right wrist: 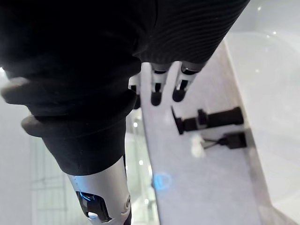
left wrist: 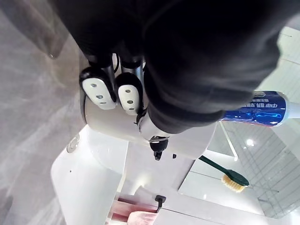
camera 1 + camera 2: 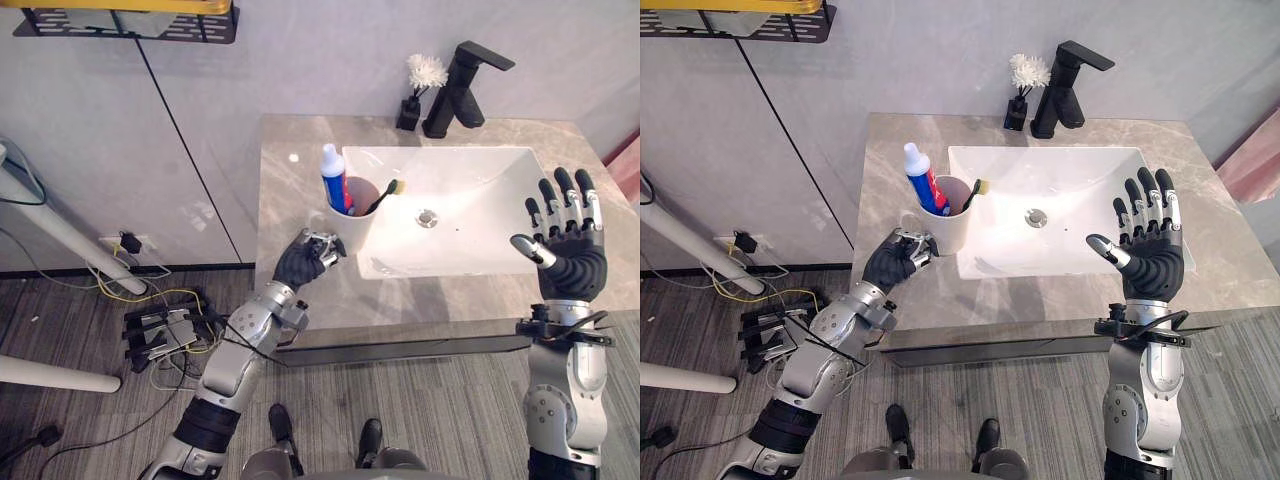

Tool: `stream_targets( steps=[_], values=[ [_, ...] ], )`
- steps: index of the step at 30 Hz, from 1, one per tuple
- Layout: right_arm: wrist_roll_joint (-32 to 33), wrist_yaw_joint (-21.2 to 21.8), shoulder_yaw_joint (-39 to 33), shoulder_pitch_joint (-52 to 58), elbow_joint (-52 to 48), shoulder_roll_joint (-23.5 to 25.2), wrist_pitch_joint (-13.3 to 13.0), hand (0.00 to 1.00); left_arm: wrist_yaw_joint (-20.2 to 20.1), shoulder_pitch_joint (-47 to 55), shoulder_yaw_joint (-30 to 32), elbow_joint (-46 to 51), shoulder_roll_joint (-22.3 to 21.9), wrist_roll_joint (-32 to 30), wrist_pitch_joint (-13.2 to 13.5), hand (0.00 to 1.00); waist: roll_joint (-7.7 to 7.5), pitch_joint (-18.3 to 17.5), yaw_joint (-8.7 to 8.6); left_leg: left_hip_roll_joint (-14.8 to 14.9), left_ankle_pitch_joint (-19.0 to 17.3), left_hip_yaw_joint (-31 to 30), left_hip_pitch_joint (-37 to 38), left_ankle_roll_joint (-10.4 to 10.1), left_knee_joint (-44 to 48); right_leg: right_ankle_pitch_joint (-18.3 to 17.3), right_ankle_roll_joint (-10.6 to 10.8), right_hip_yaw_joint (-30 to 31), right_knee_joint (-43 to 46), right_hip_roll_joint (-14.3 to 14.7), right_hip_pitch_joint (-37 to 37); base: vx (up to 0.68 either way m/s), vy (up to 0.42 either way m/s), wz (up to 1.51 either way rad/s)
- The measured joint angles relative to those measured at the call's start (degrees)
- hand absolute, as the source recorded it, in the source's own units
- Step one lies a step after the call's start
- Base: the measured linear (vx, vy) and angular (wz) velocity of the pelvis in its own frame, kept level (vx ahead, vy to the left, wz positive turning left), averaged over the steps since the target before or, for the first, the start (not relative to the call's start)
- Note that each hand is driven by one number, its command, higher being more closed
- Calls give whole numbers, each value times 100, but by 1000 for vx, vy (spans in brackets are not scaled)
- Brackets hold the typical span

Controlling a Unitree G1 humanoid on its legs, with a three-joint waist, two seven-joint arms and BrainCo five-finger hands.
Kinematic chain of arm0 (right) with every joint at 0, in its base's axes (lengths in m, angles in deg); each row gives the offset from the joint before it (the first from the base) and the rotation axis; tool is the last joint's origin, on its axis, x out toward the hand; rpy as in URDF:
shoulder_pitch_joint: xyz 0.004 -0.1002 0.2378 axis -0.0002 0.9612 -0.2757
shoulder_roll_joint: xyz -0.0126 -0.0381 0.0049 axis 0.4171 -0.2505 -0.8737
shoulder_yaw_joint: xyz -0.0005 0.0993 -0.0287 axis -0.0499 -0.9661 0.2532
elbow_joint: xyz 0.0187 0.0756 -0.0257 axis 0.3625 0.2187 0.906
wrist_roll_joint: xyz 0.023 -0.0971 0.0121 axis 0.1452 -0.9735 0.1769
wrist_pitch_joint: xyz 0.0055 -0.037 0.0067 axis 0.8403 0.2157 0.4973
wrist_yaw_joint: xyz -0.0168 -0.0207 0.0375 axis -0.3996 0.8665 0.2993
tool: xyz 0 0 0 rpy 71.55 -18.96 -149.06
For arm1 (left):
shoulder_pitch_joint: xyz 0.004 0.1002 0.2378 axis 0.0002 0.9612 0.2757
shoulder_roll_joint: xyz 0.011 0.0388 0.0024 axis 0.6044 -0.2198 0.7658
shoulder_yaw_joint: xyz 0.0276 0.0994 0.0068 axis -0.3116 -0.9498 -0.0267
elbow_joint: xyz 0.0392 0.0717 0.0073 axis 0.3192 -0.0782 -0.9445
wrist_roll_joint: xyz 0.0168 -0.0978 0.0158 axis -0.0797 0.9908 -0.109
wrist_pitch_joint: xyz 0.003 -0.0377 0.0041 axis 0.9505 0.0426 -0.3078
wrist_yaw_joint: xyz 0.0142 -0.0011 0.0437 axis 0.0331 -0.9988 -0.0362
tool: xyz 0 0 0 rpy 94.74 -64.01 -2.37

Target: Organize washtable

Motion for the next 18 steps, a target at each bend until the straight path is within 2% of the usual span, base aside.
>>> stream_targets(
  steps=[2,4,18],
  values=[
    [-82,-18,2,-5,63,0,-1,0,30,0,146,-12,-2,-7,0,100,6,4,-5,0,0,0,0,0,-3,0,0,0,-1,0,1,0,0,0],
    [-218,-11,-5,-6,82,-4,109,0,23,0,281,-14,-6,-16,1,100,8,5,-8,1,0,0,1,0,-4,0,0,-1,-1,1,7,0,0,0],
    [-214,-14,-57,-9,335,-4,121,0,-20,238,917,-231,-72,25,43,100,9,5,-20,-17,5,-73,51,2,-29,-2,-3,-71,-2,-12,121,0,1,2]
  ],
)
